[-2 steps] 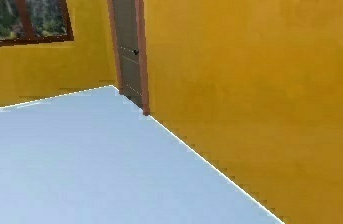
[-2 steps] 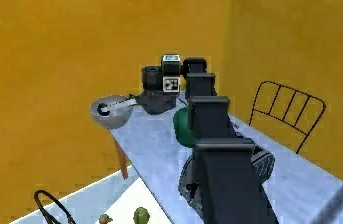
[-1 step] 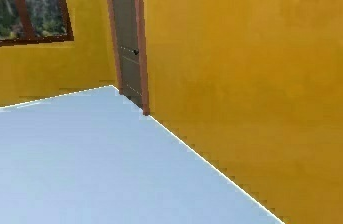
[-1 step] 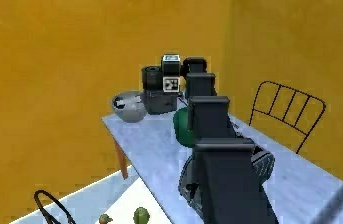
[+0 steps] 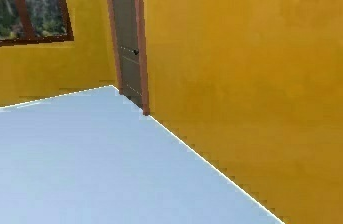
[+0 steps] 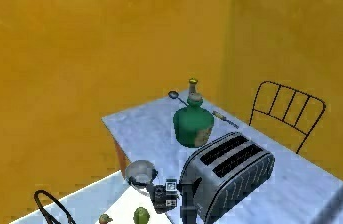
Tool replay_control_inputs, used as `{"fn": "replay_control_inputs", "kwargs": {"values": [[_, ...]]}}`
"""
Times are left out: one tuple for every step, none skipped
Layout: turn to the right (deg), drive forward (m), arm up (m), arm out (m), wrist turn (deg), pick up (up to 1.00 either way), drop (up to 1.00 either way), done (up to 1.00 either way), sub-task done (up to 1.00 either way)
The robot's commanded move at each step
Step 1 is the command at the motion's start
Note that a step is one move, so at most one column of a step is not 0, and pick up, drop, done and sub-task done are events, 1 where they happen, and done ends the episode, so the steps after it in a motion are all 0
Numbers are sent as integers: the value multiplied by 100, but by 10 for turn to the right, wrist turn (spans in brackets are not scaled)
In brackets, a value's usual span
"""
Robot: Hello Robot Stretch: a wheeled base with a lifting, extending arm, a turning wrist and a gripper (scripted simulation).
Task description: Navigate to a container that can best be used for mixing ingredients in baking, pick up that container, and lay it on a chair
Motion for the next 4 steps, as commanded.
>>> {"fn": "replay_control_inputs", "kwargs": {"values": [[0,0,-32,0,0,0,0,0,0],[0,0,0,0,0,0,100,0,0],[0,0,10,0,0,0,0,0,0],[0,0,0,-8,0,0,0,0,0]]}}
